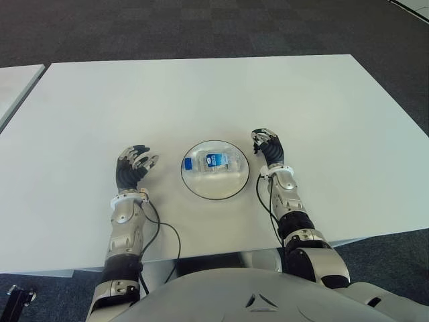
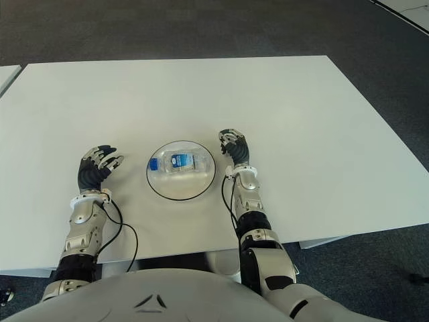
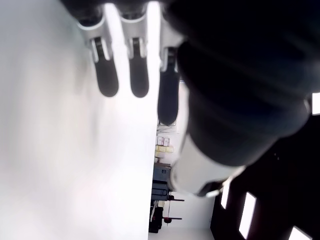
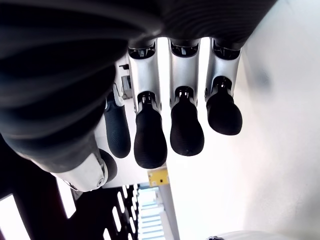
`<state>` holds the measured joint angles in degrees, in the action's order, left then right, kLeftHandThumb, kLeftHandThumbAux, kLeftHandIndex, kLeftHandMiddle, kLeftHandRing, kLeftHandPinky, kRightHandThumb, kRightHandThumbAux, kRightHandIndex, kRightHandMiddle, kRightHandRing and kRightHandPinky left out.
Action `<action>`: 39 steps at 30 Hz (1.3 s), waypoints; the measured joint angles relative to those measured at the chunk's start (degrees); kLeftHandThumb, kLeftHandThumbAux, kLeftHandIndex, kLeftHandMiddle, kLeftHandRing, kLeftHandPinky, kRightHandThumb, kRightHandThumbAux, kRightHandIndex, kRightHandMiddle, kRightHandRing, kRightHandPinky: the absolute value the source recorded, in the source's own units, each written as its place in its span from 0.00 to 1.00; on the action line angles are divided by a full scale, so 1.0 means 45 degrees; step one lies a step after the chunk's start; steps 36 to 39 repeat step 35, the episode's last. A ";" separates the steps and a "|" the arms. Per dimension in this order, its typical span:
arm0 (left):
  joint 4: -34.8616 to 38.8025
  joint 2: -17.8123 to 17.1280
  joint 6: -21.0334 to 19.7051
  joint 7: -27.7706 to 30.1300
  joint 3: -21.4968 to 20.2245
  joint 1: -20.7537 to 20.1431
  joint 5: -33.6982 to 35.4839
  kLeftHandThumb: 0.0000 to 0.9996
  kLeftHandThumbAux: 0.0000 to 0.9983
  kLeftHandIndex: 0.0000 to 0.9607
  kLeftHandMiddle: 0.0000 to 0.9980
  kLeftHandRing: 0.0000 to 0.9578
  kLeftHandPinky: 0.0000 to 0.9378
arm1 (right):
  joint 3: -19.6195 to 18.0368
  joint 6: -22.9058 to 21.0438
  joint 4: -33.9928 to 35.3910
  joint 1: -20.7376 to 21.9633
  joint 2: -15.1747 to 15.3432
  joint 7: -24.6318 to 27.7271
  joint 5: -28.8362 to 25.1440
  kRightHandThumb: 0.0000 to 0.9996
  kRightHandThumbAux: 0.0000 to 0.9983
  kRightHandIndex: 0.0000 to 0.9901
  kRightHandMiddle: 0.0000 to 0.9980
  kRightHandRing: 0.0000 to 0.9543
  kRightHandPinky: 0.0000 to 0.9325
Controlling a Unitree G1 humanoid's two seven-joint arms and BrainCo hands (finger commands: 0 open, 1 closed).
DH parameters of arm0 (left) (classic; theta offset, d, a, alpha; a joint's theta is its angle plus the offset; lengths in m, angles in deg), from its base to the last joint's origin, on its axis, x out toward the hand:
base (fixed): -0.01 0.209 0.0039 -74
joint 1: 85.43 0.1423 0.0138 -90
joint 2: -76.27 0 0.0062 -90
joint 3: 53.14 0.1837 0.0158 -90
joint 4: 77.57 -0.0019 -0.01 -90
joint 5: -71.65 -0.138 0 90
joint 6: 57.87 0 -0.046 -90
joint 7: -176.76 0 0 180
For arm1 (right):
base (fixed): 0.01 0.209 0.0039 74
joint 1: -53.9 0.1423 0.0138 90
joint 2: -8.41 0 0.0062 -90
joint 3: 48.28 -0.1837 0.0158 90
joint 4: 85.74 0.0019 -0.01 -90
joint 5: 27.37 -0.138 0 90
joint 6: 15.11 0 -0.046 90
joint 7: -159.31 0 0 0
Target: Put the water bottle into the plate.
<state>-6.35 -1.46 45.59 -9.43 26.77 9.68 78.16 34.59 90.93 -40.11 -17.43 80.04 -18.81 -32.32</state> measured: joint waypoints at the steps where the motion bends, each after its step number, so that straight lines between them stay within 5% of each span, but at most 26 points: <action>1: -0.0019 0.0018 0.0032 -0.0054 0.0028 0.0003 -0.0122 0.22 0.99 0.38 0.40 0.41 0.44 | -0.0021 0.0003 -0.0014 0.0006 0.0001 0.0021 -0.0008 0.70 0.73 0.44 0.75 0.77 0.79; 39: -0.1432 0.0339 0.0740 0.0294 0.1003 -0.0511 -0.1260 0.19 1.00 0.37 0.40 0.42 0.44 | -0.0079 0.0035 -0.0339 0.0164 0.0087 -0.0007 0.0134 0.70 0.73 0.44 0.75 0.76 0.79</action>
